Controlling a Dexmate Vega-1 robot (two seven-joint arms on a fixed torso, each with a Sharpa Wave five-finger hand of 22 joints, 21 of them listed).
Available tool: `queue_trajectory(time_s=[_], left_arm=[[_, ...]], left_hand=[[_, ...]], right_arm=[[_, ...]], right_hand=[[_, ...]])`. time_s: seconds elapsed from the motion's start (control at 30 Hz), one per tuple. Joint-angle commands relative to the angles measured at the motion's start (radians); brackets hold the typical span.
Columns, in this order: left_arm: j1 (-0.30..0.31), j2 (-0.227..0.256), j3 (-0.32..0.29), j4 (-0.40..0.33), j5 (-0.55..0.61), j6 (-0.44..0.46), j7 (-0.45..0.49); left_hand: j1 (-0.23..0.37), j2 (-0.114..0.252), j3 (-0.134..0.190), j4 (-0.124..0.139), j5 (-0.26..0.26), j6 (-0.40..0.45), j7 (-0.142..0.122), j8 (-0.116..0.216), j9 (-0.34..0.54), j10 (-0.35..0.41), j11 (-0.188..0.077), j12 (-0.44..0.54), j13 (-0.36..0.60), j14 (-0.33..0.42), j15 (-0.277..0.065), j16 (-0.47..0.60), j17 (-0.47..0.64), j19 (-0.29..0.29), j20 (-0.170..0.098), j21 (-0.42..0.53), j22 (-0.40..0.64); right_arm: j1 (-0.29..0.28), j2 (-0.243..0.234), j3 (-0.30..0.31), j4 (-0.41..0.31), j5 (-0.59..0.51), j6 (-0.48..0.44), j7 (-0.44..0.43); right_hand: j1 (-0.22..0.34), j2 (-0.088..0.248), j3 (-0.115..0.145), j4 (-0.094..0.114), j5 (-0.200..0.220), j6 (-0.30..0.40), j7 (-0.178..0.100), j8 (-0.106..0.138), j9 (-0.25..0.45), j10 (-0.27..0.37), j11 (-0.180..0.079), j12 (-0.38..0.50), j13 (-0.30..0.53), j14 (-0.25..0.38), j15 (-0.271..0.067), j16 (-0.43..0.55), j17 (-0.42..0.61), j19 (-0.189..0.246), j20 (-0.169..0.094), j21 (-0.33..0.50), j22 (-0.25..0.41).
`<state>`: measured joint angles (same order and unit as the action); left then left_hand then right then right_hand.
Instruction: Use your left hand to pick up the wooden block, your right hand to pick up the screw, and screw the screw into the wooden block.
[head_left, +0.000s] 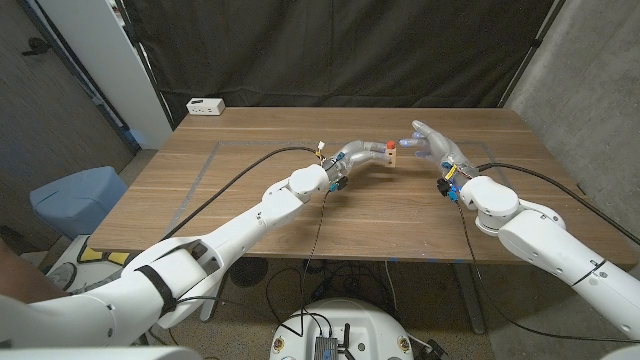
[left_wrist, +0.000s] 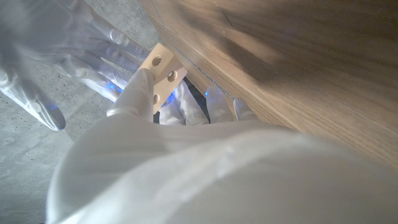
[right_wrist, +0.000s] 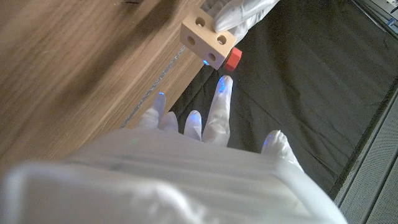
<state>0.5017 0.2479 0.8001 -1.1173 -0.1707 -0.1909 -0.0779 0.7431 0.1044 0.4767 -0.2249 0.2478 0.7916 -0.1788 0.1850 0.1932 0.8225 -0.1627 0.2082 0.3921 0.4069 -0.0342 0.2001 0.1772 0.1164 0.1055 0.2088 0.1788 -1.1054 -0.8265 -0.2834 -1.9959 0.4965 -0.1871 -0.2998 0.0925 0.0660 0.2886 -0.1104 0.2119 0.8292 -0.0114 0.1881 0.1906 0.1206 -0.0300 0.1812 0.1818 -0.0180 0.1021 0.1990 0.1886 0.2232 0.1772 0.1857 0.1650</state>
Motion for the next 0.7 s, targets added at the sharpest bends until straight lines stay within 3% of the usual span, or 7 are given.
queue_trajectory(time_s=[0.03, 0.7], left_arm=[[-0.008, -0.003, 0.003, 0.008, 0.005, -0.007, -0.002], [0.007, 0.007, 0.002, -0.026, 0.009, 0.006, 0.008]], left_hand=[[-0.017, 0.028, 0.058, 0.061, 0.003, 0.082, 0.068, 0.012, 0.005, 0.002, -0.005, 0.007, 0.002, 0.008, -0.004, 0.001, 0.000, 0.008, 0.001, 0.001, 0.006], [-0.019, 0.023, 0.052, 0.061, 0.002, 0.083, 0.069, 0.013, 0.004, 0.003, -0.006, 0.007, 0.002, 0.008, -0.004, 0.001, 0.000, 0.009, 0.000, 0.001, 0.006]], right_arm=[[0.028, 0.012, -0.016, 0.032, -0.010, 0.020, 0.020], [0.061, 0.034, -0.044, 0.088, -0.009, 0.083, 0.080]], right_hand=[[-0.002, -0.007, 0.002, -0.001, 0.006, -0.023, -0.003, -0.008, 0.004, -0.018, 0.002, -0.003, 0.003, -0.014, 0.008, -0.005, 0.001, -0.007, 0.005, -0.004, 0.003], [-0.001, -0.010, 0.002, -0.004, 0.007, -0.102, -0.018, -0.014, 0.005, -0.058, -0.008, -0.003, 0.003, -0.038, 0.009, -0.010, 0.002, -0.008, -0.008, -0.001, 0.003]])
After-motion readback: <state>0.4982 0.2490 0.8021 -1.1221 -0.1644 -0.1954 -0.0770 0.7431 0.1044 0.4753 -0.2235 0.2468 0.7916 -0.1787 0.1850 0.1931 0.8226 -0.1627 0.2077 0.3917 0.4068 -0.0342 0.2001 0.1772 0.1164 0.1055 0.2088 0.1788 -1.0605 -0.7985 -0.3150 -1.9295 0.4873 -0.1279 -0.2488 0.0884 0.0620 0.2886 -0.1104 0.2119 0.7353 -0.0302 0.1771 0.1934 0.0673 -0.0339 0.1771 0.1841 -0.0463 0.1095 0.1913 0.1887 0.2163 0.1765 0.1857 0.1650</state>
